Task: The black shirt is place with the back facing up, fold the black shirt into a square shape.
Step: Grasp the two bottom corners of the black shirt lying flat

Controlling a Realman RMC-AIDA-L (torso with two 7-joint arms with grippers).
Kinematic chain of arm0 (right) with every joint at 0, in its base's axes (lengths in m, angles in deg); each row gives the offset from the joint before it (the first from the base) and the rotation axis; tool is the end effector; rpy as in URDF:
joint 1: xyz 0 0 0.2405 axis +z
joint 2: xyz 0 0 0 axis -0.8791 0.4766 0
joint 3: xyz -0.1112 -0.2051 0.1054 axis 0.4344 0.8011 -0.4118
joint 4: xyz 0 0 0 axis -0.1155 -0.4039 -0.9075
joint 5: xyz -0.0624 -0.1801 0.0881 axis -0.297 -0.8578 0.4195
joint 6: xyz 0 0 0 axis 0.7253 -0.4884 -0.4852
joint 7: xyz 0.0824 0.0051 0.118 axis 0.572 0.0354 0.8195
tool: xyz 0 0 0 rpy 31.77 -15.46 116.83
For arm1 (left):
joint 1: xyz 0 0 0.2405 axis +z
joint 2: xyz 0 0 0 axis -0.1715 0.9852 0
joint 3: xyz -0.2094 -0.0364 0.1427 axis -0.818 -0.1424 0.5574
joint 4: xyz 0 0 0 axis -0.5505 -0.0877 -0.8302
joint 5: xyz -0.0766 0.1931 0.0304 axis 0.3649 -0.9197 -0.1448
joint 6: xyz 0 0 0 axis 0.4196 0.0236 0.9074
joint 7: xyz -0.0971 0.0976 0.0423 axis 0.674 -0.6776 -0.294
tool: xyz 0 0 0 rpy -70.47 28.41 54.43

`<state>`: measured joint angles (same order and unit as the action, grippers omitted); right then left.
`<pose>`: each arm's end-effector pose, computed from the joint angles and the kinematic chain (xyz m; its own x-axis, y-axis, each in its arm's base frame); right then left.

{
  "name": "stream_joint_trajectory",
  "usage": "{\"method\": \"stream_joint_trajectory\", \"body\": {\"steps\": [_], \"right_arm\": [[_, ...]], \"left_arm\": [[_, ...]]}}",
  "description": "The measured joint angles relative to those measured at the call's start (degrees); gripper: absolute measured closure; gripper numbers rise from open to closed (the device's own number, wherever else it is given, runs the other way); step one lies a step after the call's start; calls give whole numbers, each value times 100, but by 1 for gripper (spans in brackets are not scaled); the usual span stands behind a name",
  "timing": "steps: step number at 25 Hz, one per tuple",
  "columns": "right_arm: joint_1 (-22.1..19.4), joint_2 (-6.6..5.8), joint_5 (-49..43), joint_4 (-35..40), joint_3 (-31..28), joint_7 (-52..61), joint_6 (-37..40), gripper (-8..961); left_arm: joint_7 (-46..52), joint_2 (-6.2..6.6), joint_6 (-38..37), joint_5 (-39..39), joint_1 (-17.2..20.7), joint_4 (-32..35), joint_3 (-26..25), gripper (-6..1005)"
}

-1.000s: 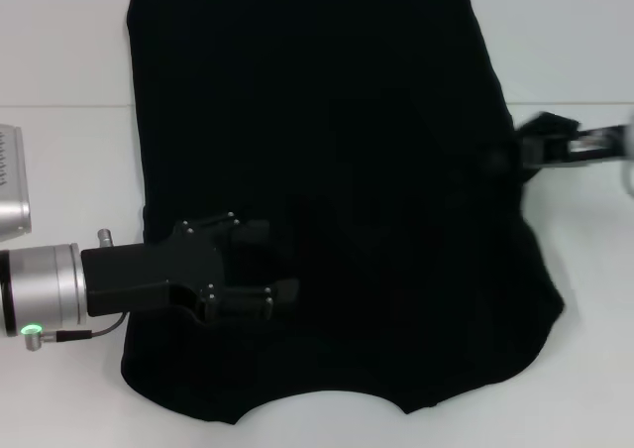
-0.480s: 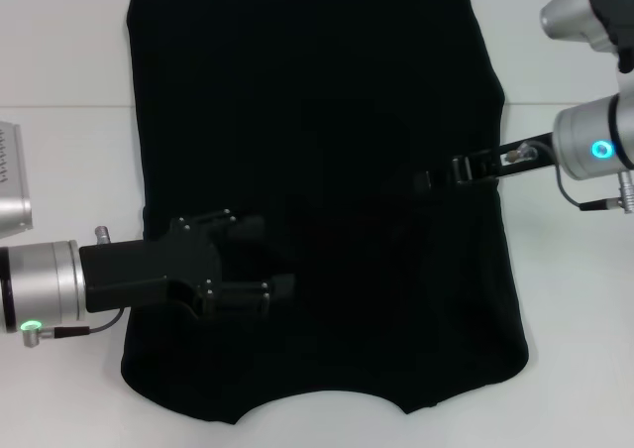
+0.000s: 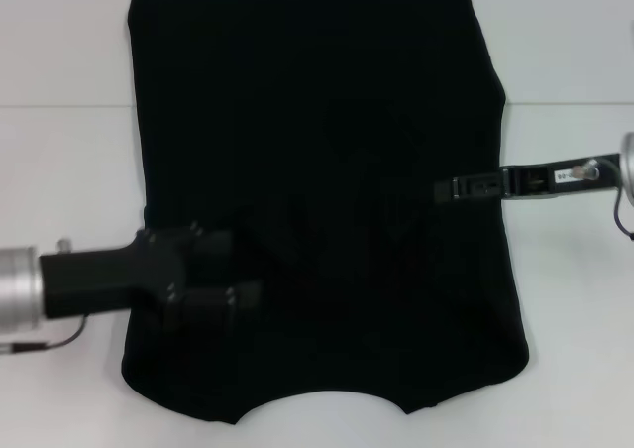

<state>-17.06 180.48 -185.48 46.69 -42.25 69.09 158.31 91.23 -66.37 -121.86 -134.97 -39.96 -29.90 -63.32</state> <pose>0.2266 0.4115 0.0174 0.4718 -0.8022 -0.3658 -0.8768 -0.4705 -0.0991 -0.2667 0.3152 0.0158 0.7915 0.3394 0.5082 0.4686 -0.8709 -0.1483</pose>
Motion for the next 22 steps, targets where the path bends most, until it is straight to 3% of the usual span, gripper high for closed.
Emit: {"method": "stream_joint_trajectory", "body": {"steps": [3, 8, 14, 22], "right_arm": [[-344, -2, 567, -16, -96, -488, 255, 155], [-671, 0, 1073, -44, -111, -840, 254, 19], [-716, 39, 1152, -46, -183, -862, 234, 23], [-634, 86, 1197, -83, -248, -846, 111, 26]], "left_arm": [[268, 1, -121, -362, 106, 322, -45, 121], [401, -4, -62, -884, 276, 683, -287, 122], [269, -72, 255, -1215, 453, 958, -364, 122], [-780, -177, 465, -1121, 672, 1081, -403, 122]]}}
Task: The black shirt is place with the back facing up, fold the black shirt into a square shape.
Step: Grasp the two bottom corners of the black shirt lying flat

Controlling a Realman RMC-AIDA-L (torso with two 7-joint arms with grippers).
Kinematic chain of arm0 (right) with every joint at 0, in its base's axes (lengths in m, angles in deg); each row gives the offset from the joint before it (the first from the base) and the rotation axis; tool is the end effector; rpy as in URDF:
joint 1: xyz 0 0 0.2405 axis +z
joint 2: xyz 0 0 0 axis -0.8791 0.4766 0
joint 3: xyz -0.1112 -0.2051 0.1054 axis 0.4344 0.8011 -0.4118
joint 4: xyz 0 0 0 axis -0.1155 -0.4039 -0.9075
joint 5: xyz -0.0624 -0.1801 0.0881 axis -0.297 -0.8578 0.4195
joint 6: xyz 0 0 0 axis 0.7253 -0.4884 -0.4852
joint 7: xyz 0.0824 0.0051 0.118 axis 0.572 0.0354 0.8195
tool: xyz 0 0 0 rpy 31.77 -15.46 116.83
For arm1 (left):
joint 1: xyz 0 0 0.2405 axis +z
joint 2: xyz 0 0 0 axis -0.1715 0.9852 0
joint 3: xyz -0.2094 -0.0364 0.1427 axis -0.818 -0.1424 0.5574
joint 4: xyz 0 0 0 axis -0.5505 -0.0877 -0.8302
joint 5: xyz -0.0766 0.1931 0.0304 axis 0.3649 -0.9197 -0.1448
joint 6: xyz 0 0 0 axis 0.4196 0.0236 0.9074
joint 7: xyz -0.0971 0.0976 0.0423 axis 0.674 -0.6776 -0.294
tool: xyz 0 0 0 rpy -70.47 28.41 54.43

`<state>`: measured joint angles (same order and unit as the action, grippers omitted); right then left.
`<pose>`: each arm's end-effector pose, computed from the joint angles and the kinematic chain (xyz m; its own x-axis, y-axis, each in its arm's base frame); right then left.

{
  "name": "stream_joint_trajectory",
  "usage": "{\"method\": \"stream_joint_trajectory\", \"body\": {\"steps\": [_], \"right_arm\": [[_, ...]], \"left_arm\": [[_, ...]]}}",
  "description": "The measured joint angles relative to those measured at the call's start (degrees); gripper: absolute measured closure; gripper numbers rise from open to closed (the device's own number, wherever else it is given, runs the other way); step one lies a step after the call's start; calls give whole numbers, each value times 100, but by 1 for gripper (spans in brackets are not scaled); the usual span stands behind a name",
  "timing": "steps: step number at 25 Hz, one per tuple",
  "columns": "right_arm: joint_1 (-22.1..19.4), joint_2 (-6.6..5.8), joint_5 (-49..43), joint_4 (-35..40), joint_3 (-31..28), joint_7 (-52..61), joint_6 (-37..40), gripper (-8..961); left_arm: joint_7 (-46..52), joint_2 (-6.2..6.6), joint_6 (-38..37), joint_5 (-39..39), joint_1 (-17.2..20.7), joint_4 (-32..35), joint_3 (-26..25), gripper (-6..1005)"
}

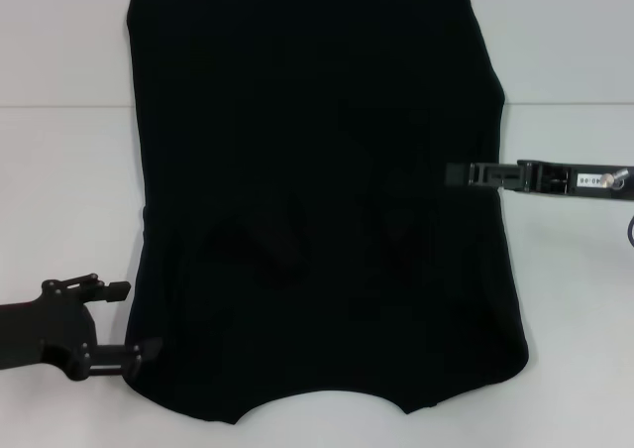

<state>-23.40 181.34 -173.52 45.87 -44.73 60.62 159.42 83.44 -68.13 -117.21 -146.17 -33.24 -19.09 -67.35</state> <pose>0.2452 0.3921 0.0229 0.4066 -0.7464 -0.5268 -0.8762 -0.4818 0.0063 -0.3264 0.2862 0.0387 0.8976 0.3430 0.2770 0.4311 -0.8144 -0.3884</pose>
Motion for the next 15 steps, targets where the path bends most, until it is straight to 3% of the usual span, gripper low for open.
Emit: {"method": "stream_joint_trajectory", "body": {"steps": [6, 15], "right_arm": [[96, 0, 15, -51, -11, 48, -154, 26], [162, 6, 17, -116, -104, 54, -297, 25]], "left_arm": [[-971, -28, -73, 207, 127, -74, -12, 122], [-1464, -37, -114, 214, 121, -245, 36, 124]]}}
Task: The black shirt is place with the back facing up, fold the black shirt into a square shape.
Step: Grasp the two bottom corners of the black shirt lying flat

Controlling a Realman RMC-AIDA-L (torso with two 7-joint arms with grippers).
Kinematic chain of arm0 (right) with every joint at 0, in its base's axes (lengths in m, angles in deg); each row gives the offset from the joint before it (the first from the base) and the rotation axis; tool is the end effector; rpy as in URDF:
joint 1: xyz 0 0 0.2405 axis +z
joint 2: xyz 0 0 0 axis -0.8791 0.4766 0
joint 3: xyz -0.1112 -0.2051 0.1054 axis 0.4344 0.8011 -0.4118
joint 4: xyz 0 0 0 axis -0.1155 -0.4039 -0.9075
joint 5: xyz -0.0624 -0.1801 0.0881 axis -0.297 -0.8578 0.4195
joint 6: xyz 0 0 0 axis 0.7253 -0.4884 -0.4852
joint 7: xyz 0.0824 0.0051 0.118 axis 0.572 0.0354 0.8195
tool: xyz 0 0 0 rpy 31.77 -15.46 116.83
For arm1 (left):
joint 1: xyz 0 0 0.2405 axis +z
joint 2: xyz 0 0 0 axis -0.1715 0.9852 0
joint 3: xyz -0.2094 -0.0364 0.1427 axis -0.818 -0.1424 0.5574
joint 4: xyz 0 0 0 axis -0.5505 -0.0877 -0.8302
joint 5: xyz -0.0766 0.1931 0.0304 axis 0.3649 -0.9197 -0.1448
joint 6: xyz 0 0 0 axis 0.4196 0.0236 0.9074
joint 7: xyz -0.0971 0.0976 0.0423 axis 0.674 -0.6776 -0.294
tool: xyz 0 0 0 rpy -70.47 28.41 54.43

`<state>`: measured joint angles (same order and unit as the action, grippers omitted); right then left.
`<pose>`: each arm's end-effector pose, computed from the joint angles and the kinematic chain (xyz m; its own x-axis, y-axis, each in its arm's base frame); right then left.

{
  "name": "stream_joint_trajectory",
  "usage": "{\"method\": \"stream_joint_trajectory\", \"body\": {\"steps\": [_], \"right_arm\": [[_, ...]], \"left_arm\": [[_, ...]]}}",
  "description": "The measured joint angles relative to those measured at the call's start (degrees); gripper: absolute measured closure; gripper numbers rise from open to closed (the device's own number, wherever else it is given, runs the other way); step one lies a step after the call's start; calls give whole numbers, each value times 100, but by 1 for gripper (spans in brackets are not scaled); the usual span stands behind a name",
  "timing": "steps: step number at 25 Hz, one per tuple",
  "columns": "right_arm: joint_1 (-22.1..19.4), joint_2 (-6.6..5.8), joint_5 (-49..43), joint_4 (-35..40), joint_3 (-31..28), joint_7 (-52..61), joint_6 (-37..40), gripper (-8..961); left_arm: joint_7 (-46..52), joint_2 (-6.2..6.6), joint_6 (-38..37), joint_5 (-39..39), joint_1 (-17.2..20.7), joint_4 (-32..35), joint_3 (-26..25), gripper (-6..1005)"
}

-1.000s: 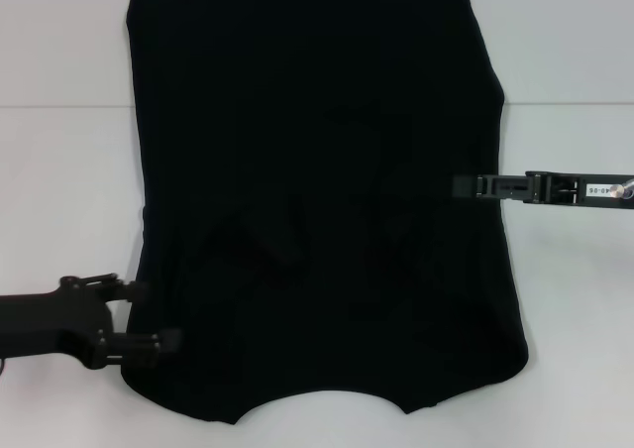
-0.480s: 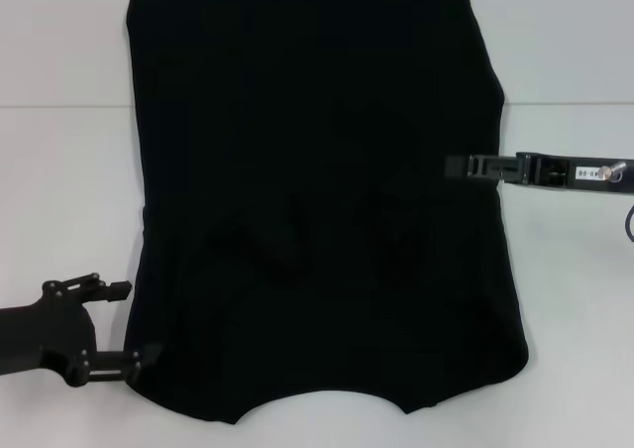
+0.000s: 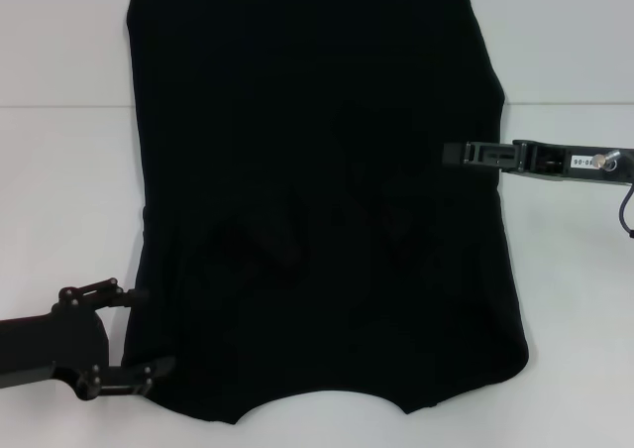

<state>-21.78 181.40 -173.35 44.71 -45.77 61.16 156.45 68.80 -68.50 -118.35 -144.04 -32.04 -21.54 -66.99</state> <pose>0.2405 0.4035 0.0231 0.3861 -0.7350 -0.5575 -0.8871 -0.4615 -0.0060 -0.3253 0.2770 0.0277 0.9611 0.1409 0.2374 0.2313 -0.8803 -0.4142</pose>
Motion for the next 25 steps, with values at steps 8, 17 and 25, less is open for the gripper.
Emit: {"method": "stream_joint_trajectory", "body": {"steps": [8, 17, 25], "right_arm": [[15, -19, 16, 0, -44, -1, -5, 25], [15, -35, 85, 4, -43, -1, 1, 26], [15, -48, 88, 4, -52, 0, -10, 26]], "left_arm": [[-110, -2, 318, -55, -16, -85, 209, 150], [-83, -9, 698, -136, -38, -92, 362, 184], [-39, -9, 684, -150, -53, -78, 388, 214]]}}
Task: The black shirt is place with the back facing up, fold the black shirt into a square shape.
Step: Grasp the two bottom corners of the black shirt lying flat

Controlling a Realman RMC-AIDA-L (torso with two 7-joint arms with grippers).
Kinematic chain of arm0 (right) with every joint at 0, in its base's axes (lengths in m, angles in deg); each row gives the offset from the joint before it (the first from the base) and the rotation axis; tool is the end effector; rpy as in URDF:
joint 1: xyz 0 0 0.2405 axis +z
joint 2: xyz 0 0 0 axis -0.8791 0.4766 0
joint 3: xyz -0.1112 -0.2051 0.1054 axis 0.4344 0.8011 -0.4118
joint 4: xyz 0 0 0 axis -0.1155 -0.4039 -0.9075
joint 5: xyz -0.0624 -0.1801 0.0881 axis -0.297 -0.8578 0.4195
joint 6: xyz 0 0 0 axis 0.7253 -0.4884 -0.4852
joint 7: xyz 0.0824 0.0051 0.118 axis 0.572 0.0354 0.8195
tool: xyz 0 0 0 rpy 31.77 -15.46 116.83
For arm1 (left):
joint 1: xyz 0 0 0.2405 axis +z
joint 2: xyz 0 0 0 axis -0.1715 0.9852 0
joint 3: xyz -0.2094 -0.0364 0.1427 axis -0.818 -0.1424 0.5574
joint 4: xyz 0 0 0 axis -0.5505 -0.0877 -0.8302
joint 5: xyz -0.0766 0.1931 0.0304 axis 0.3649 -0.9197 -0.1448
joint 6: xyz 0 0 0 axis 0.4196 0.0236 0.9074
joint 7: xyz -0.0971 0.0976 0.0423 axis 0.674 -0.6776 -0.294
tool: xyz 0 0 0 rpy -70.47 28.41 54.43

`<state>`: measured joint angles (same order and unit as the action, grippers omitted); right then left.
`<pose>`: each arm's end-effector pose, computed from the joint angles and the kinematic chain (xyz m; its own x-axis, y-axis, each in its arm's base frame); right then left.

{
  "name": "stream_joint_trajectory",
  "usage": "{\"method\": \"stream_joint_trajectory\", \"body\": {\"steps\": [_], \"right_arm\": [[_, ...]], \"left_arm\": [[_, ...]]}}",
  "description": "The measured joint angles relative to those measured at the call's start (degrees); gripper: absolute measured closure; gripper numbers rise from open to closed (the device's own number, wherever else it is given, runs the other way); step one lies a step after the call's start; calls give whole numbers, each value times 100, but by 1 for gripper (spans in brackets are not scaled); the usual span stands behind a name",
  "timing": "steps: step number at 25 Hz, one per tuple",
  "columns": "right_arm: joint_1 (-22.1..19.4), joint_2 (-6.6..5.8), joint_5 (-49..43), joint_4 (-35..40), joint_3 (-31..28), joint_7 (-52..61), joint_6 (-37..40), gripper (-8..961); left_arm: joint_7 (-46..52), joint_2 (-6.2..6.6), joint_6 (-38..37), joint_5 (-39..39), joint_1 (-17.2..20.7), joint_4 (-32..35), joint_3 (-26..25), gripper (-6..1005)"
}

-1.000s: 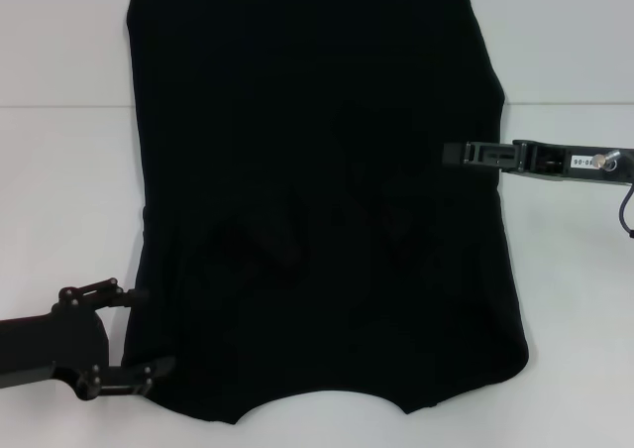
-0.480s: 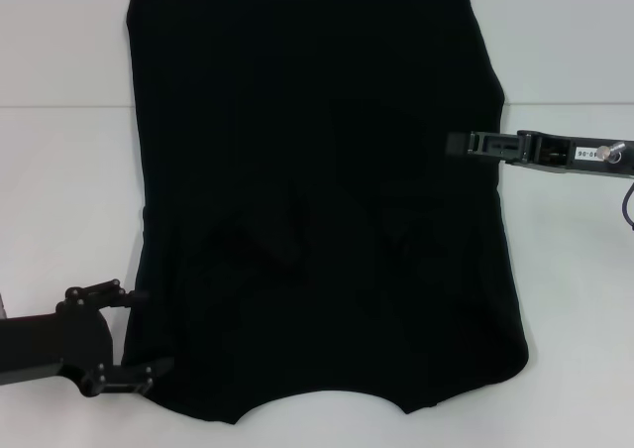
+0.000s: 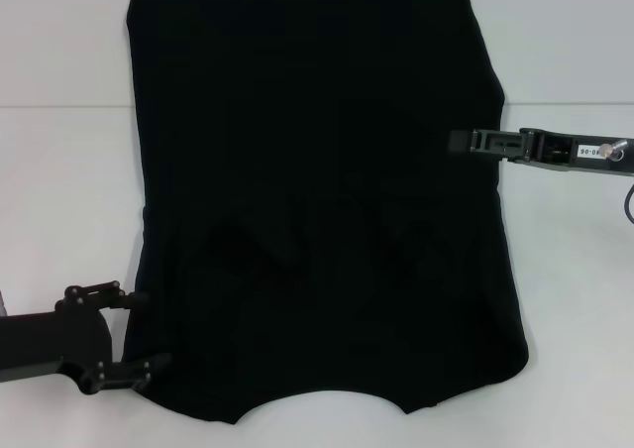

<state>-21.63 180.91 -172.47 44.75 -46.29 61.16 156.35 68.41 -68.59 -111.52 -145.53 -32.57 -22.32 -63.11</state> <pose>0.2397 0.4068 0.0295 0.3792 -0.7234 -0.5770 -0.8875 -0.4608 -0.0057 -0.3310 0.2893 0.0195 0.9796 0.1441 0.1402 0.1921 -0.8768 -0.4408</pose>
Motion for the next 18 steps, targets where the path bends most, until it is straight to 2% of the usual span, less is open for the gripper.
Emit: {"method": "stream_joint_trajectory", "body": {"steps": [6, 9, 18], "right_arm": [[0, -10, 0, 0, -8, 0, 1, 25], [0, -15, 0, 0, -17, 0, 1, 34], [0, -27, 0, 0, -70, 0, 1, 62]], "left_arm": [[144, 18, -92, 16, -36, 43, -16, 236], [152, 16, -70, -20, -40, 40, 0, 428], [195, 21, -54, -54, -50, 25, 3, 629]]}}
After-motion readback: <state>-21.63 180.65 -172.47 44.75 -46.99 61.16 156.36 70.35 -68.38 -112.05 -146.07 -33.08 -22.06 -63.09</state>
